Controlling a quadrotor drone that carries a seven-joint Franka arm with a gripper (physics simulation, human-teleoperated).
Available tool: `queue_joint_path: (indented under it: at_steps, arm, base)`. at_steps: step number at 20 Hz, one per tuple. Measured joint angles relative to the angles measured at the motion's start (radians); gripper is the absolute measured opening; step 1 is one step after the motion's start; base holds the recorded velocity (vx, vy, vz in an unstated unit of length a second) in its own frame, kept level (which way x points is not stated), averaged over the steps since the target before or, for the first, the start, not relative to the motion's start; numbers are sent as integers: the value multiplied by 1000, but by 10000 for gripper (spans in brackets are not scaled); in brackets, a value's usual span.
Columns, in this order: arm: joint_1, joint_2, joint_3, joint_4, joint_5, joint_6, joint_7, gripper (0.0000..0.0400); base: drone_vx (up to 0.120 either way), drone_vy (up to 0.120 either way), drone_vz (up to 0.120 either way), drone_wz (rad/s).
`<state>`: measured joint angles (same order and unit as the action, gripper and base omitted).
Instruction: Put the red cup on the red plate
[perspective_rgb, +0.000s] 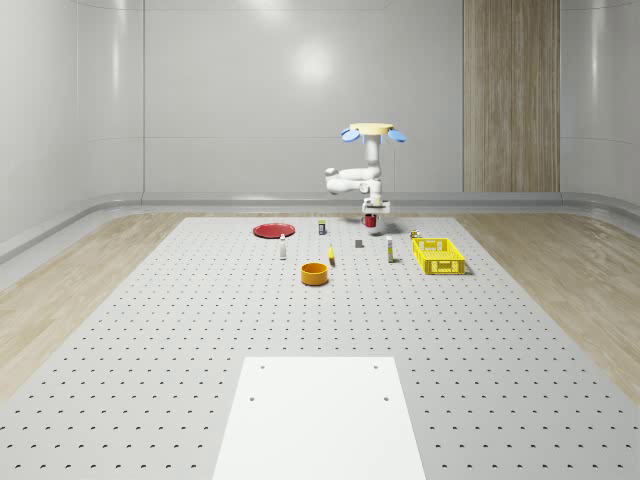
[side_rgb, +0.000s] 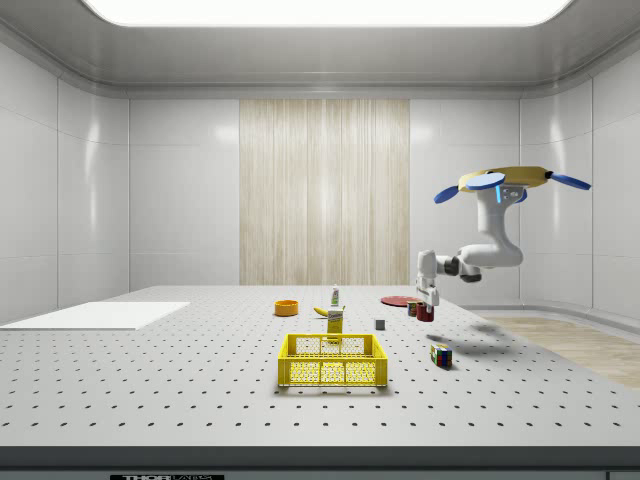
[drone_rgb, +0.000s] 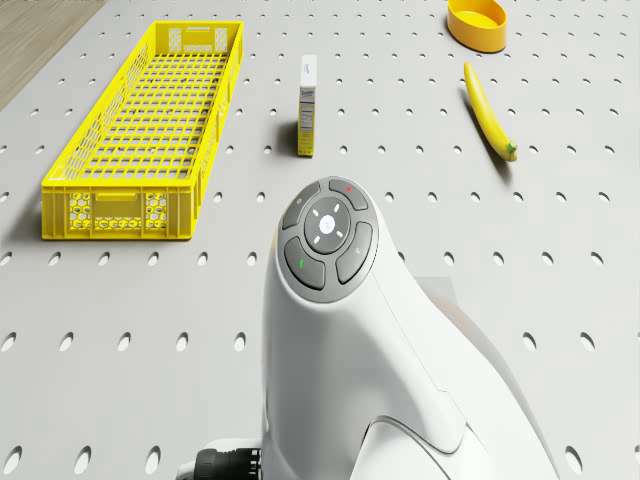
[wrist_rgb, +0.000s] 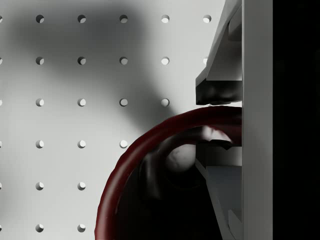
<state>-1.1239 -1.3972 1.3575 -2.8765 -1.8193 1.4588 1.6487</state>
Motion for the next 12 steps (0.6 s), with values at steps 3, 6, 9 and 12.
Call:
queue_joint_path:
  at_steps: [3, 6, 9, 12]
  arm:
    - [-2, -8, 10, -1, 11, 5, 3, 100]
    - [-5, -16, 15, -1, 19, 11, 5, 100]
    - [-6, -24, 19, -1, 24, 18, 6, 100]
    - [-8, -31, 21, 0, 28, 25, 8, 100]
  base:
    - [13, -120, 120, 0]
    - [0, -120, 120, 0]
    - [0, -120, 80, 0]
    - [-107, -120, 0, 0]
